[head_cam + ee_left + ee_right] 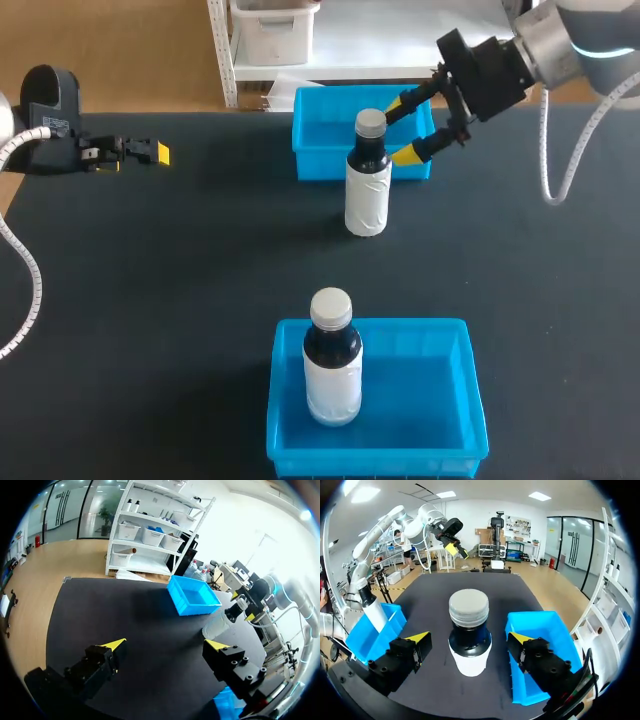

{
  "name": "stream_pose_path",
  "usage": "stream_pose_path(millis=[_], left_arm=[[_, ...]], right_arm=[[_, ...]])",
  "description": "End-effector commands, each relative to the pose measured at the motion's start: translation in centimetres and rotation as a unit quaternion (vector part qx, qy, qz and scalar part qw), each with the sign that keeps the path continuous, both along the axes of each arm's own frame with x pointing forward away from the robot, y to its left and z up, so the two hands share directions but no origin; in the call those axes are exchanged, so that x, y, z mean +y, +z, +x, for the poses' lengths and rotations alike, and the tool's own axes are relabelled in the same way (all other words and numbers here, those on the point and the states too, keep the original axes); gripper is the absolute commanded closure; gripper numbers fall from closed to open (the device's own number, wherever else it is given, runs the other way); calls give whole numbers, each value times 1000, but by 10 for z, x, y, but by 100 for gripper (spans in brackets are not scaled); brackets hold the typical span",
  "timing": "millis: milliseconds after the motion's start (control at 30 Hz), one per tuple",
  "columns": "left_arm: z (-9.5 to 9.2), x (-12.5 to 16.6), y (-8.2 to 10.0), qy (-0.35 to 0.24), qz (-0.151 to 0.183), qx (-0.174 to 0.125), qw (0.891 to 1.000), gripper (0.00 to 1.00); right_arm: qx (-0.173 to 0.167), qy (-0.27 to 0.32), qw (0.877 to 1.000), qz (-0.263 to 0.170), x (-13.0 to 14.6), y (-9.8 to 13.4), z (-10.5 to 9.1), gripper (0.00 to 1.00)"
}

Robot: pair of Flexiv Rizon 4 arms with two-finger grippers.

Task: Pick up the bottle, and place it in the far bin if it is heavy, or in the near bin if it is light.

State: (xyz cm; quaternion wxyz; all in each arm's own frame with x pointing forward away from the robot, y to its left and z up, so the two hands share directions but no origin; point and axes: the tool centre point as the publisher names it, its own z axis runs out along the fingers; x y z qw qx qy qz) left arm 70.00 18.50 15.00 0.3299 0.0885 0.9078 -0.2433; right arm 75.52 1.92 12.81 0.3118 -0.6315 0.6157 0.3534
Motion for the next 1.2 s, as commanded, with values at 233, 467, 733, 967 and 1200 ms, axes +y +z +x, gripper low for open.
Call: stream_pose_path(millis=[233,467,733,967,1200], left_arm=[[0,0,0,0,0,0,1000,0],[0,0,0,0,0,0,1000,0],[0,0,0,0,0,0,1000,0],[0,0,0,0,0,0,1000,0],[0,0,0,0,0,0,1000,0]], right_arm=[[-1,1,1000,-1,23,-1,-8,0],[2,0,1000,2,35,-3,-7,0],[3,-10,1000,3,35,-4,-5,0],[5,-13,1000,3,34,-7,-4,0],[8,-14,1000,6,34,-8,-4,0]])
